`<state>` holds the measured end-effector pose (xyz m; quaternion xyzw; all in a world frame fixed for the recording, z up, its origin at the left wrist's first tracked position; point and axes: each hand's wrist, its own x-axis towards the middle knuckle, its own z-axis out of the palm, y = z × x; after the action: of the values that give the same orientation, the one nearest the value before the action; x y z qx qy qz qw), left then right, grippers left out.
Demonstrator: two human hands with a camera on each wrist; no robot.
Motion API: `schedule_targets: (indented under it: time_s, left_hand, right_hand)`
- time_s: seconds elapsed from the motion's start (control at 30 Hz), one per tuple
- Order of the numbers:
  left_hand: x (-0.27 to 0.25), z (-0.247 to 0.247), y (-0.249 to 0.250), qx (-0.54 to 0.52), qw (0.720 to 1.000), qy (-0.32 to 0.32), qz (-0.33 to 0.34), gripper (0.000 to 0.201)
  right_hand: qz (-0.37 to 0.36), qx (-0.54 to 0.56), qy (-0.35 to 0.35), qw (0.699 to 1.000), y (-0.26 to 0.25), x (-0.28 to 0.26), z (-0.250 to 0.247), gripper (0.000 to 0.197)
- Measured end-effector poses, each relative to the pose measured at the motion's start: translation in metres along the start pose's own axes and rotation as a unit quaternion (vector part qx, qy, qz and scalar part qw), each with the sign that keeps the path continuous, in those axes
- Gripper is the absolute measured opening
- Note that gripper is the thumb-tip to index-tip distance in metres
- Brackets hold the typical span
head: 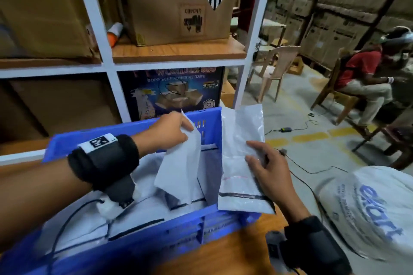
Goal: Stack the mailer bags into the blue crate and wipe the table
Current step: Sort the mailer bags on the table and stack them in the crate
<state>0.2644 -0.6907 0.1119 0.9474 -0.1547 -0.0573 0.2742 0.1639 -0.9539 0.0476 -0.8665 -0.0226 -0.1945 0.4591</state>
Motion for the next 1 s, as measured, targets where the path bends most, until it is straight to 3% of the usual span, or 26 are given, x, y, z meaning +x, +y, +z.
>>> schedule_targets:
  time_s: [0.2,0.3,0.37,0.43,0.53,0.63,0.77,0.83,0.9,1.0]
  left_hand:
    - [0.024,0.04,-0.015,-0.018,0.983,-0.085,-0.163,0.023]
    - [0.023,0.043,-0.019,0.19,0.944,-0.2,-0.18,0.025]
    - [0.023,0.047,-0.015,0.373,0.898,-0.186,-0.143,0.032]
    - [0.026,0.054,-0.01,0.449,0.875,-0.162,-0.08,0.04]
    - [0.032,0.077,-0.003,0.428,0.871,-0.233,-0.055,0.07]
    - [0.032,0.11,0.003,0.392,0.864,-0.294,-0.116,0.093]
    - [0.023,0.134,-0.002,0.381,0.853,-0.285,-0.217,0.084]
    - [0.019,0.136,-0.013,0.397,0.834,-0.291,-0.248,0.1]
    - [0.017,0.134,-0.022,0.406,0.823,-0.311,-0.245,0.119]
    - [0.016,0.131,-0.022,0.394,0.833,-0.312,-0.232,0.123]
  right_hand:
    - [-0.019,0.005,-0.012,1.0,0.018,0.004,0.002,0.03]
    - [-0.039,-0.01,-0.024,0.999,0.016,0.005,0.006,0.031]
    - [-0.05,-0.011,-0.034,0.998,0.016,0.005,0.005,0.031]
    - [-0.051,-0.008,-0.043,0.998,0.016,0.005,0.005,0.031]
    - [-0.06,-0.014,-0.053,0.997,0.017,0.004,0.005,0.031]
    - [-0.058,-0.017,-0.062,0.996,0.018,0.005,0.004,0.031]
    - [-0.049,-0.012,-0.072,0.996,0.016,0.004,0.001,0.031]
    - [-0.049,-0.011,-0.08,0.996,0.016,0.004,0.001,0.031]
    - [-0.047,-0.015,-0.09,0.995,0.016,0.005,0.001,0.031]
    - [-0.046,-0.02,-0.095,0.994,0.015,0.005,0.0,0.031]
